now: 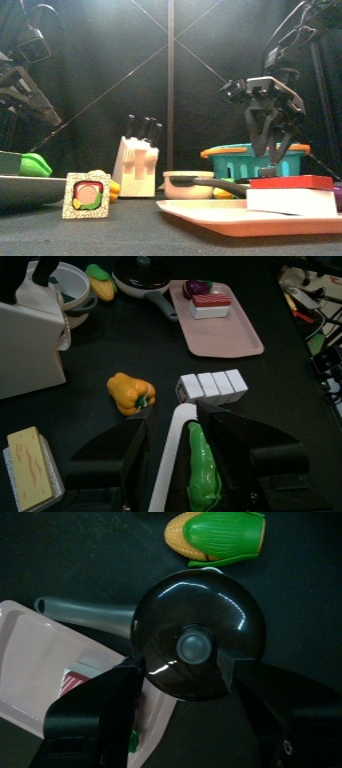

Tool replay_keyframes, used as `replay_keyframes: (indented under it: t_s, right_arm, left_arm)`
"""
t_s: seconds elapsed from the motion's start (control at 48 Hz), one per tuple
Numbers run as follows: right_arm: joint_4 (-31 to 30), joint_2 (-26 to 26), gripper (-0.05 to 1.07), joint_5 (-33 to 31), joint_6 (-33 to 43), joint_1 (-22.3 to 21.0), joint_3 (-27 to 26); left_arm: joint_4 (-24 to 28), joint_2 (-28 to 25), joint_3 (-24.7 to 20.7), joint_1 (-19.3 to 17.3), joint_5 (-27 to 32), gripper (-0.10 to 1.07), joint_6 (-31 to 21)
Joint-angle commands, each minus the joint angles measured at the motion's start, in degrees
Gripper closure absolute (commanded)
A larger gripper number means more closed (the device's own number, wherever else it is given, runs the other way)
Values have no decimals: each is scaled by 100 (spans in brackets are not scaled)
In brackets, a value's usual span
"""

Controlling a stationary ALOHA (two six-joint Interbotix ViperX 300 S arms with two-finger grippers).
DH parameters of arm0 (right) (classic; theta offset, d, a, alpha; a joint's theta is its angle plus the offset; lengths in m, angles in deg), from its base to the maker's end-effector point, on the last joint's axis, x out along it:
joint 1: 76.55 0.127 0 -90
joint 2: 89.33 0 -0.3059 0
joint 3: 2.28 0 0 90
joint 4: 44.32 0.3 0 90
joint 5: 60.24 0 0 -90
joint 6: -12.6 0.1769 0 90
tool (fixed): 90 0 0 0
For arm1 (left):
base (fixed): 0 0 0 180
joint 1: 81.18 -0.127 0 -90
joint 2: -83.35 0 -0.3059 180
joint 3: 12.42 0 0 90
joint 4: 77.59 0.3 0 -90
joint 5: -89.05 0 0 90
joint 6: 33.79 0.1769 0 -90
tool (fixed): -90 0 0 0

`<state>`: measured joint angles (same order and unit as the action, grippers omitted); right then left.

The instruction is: Grab pot lid

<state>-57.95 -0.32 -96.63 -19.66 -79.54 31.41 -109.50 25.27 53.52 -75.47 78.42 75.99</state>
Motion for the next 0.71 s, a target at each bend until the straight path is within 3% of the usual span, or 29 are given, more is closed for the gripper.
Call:
replay_keyframes:
  t_s: [0.0, 0.688]
  right_arm:
    - [-70, 26, 11, 18, -9, -18, -53]
    - [-185, 229, 11, 9, 0, -35, -88]
  left_arm:
    - [-9, -9, -70, -9, -44, 19, -9]
    - [-18, -9, -44, -9, -53, 19, -9]
